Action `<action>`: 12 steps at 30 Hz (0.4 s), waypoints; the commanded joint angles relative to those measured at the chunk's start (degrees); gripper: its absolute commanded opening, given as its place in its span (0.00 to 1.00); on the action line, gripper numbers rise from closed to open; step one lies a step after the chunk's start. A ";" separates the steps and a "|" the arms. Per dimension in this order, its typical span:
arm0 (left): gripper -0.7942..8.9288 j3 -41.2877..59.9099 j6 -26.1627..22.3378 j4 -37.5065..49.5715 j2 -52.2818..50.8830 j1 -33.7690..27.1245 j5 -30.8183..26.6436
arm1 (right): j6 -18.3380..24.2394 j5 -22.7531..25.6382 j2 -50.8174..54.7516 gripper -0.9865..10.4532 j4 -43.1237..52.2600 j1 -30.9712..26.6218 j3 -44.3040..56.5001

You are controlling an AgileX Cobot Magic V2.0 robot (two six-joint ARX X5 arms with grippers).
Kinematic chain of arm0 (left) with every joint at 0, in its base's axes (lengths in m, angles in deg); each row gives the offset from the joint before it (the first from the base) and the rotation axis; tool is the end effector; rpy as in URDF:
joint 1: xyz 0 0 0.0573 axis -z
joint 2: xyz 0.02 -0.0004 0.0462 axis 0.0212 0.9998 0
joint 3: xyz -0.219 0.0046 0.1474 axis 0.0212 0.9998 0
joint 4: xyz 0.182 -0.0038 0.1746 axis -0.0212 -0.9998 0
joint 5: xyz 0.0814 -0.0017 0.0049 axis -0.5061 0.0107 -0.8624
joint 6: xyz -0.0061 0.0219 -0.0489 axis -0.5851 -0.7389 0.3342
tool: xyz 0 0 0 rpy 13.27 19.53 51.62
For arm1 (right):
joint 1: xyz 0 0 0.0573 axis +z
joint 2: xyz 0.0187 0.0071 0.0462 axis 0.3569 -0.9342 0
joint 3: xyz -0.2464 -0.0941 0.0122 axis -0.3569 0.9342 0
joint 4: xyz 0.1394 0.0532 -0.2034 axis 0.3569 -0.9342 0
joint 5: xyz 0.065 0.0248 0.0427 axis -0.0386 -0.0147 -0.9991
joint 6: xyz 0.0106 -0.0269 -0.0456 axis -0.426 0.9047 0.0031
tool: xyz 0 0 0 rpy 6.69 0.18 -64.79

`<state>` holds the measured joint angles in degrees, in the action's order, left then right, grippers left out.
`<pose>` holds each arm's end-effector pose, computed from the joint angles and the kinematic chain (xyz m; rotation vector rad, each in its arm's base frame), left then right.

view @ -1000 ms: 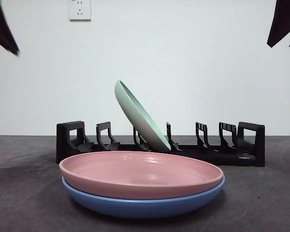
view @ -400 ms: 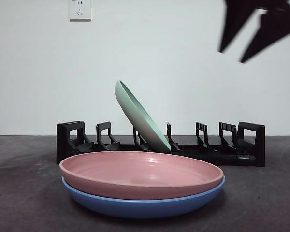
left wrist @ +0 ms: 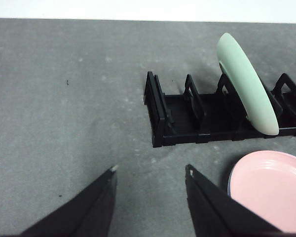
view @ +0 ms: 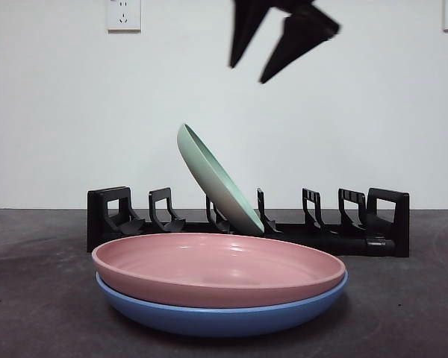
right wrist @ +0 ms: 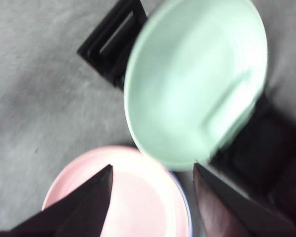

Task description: Place the plate

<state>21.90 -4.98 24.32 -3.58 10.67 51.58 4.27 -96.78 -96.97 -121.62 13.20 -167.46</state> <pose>0.1053 -0.0236 0.3055 -0.0612 0.4378 -0.2332 0.2974 0.2080 0.3592 -0.1175 0.9661 0.6889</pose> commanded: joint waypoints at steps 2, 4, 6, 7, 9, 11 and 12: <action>0.31 -1.16 0.07 0.02 0.15 0.07 -0.15 | -0.85 0.87 -4.35 0.31 1.07 2.62 -3.37; 0.31 -1.16 0.07 -0.26 0.15 0.07 -0.15 | -1.31 1.33 -5.57 0.31 1.86 3.54 -3.87; 0.31 -1.16 0.07 -0.31 0.15 0.07 -0.17 | -2.21 2.36 -6.60 0.31 3.30 4.52 -3.93; 0.31 -1.16 0.07 -0.28 0.15 0.07 -0.15 | -2.69 2.64 -7.37 0.31 4.57 5.20 -3.96; 0.31 -1.16 0.07 -0.31 0.15 0.07 -0.15 | -3.87 2.93 -8.63 0.31 6.58 6.27 -3.96; 0.31 -1.16 0.07 -0.28 0.15 0.07 -0.15 | -4.26 3.91 -9.81 0.31 8.07 7.02 -3.98; 0.31 -1.16 0.07 -0.31 0.15 0.07 -0.15 | -4.48 3.93 -10.56 0.31 8.66 7.23 -3.98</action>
<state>21.90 -4.96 23.38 -3.58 10.67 51.58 0.88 -93.02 -105.95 -113.41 19.95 -169.80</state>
